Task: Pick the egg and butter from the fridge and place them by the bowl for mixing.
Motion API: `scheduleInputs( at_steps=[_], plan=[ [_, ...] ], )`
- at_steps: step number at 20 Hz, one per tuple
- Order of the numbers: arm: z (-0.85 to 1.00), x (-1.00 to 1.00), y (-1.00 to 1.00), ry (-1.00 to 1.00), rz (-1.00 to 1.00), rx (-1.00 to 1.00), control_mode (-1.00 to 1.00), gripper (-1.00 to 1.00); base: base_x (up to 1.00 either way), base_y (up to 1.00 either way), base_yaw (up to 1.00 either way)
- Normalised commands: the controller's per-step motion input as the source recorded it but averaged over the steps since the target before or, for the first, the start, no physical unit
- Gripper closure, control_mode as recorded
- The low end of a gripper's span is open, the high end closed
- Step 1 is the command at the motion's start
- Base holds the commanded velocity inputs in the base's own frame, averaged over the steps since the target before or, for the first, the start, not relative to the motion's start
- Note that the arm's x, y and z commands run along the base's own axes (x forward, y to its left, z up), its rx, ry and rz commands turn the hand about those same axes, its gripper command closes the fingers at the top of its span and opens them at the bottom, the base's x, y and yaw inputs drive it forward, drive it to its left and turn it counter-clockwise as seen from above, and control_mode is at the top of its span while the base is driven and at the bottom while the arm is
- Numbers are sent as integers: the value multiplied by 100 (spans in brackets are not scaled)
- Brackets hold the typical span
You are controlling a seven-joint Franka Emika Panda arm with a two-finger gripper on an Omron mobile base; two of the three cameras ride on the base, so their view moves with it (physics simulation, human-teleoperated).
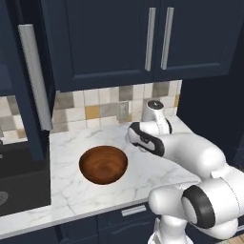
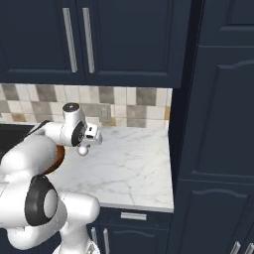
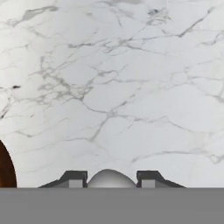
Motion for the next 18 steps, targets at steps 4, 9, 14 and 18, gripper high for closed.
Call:
scheduleInputs(
  at_steps=[4,9,14,18],
  plan=[
    [-37,19,30,3,7,-1,-100,100,0,0,0],
    [-25,3,1,-4,2,0,-100,100,0,0,0],
    [-49,0,11,-12,3,0,-100,100,0,0,0],
    [-24,4,3,-16,1,0,-100,100,0,0,0]
  ],
)
